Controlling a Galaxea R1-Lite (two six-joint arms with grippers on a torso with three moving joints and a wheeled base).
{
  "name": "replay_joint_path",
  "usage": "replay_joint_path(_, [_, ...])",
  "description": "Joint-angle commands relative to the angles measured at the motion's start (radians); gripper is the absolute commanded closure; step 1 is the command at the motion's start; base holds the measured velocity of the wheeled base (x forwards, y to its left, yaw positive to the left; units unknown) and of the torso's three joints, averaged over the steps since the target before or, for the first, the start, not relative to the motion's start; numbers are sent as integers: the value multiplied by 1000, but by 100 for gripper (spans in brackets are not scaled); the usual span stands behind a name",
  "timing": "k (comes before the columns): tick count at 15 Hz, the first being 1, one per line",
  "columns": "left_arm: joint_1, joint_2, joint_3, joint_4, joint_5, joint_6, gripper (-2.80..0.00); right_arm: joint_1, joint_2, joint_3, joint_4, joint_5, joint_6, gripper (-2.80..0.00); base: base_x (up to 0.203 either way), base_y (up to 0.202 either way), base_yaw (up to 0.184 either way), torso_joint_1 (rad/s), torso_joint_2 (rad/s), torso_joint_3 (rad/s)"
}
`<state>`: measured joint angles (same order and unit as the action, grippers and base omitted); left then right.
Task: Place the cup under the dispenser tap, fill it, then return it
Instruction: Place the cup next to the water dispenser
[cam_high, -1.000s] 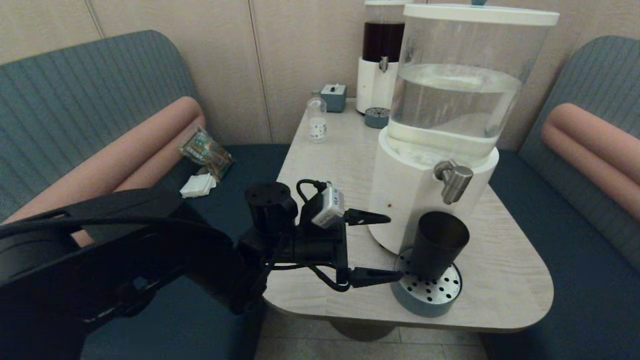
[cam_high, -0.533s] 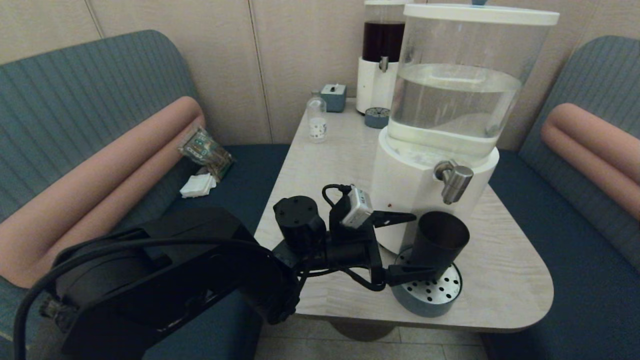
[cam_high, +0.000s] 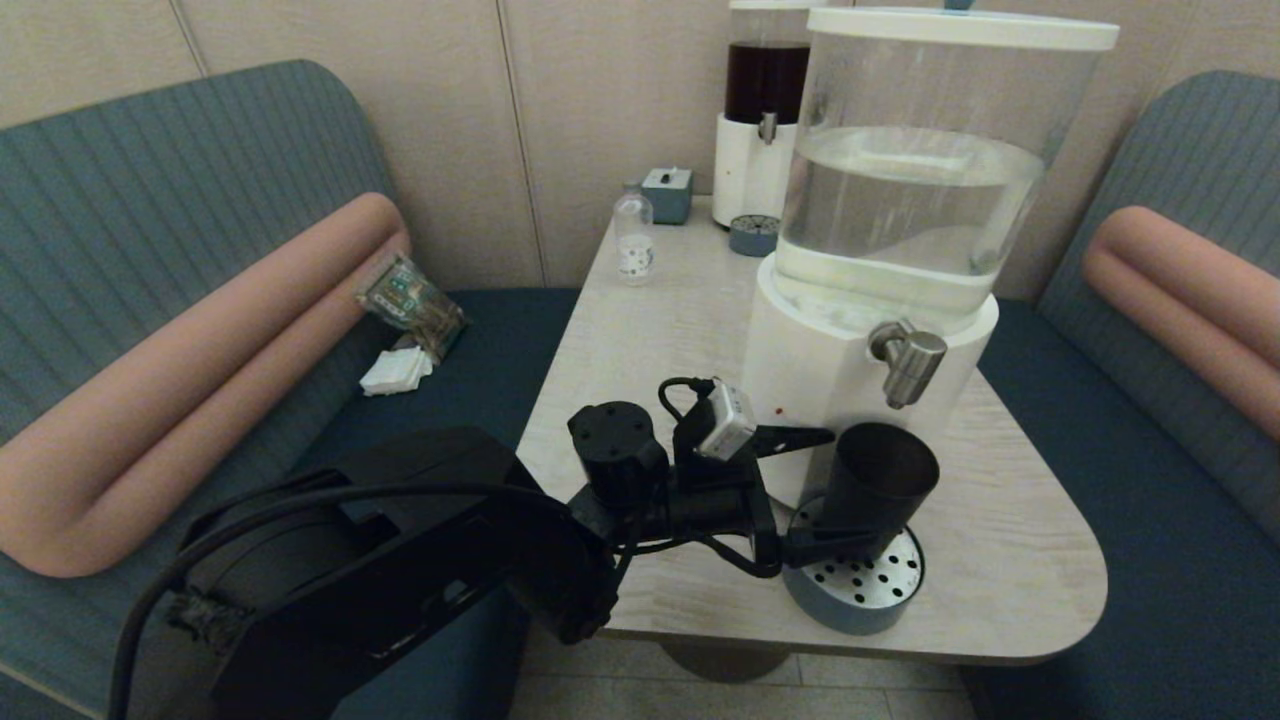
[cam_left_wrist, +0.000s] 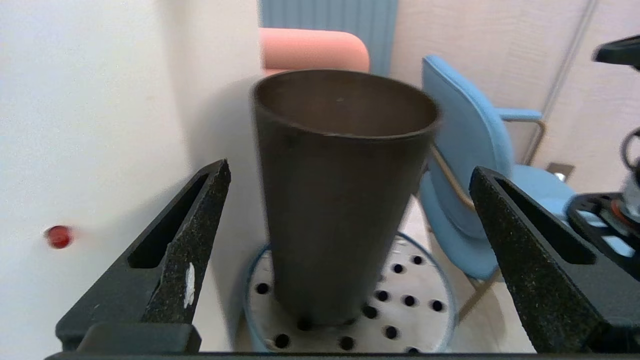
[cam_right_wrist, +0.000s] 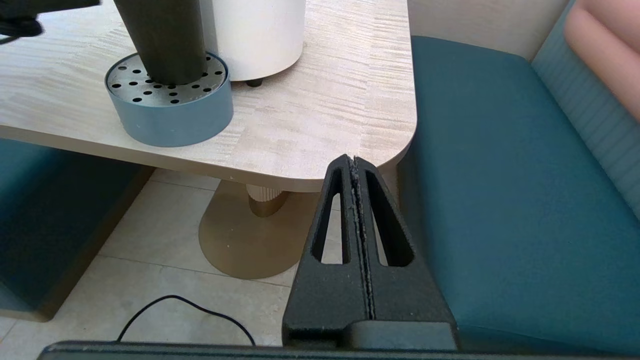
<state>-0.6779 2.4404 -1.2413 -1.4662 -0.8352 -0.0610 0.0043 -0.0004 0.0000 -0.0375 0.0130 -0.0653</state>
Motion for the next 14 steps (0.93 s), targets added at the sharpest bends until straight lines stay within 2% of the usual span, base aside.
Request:
replay_joint_path(1, [-1, 25, -30, -7, -3, -3, -280, 0, -1, 14, -1, 1, -1, 0, 0, 0, 0, 0, 0, 0])
replay_joint_path(3, [-2, 45, -62, -6, 5, -3, -280, 0, -1, 14, -1, 1, -1, 0, 0, 0, 0, 0, 0, 0])
replay_joint_path(5, [-7, 52, -85, -9, 51, -3, -280, 0, -1, 14, -1, 1, -1, 0, 0, 0, 0, 0, 0, 0])
replay_joint_path(11, [-21, 62, -88, -5, 75, -8, -280, 0, -1, 14, -1, 1, -1, 0, 0, 0, 0, 0, 0, 0])
replay_joint_path(12, [-22, 68, -92, -11, 96, -6, 0, 0, -1, 14, -1, 1, -1, 0, 0, 0, 0, 0, 0, 0])
replay_joint_path(14, [-26, 78, -128, -11, 111, -8, 0, 0, -1, 14, -1, 1, -1, 0, 0, 0, 0, 0, 0, 0])
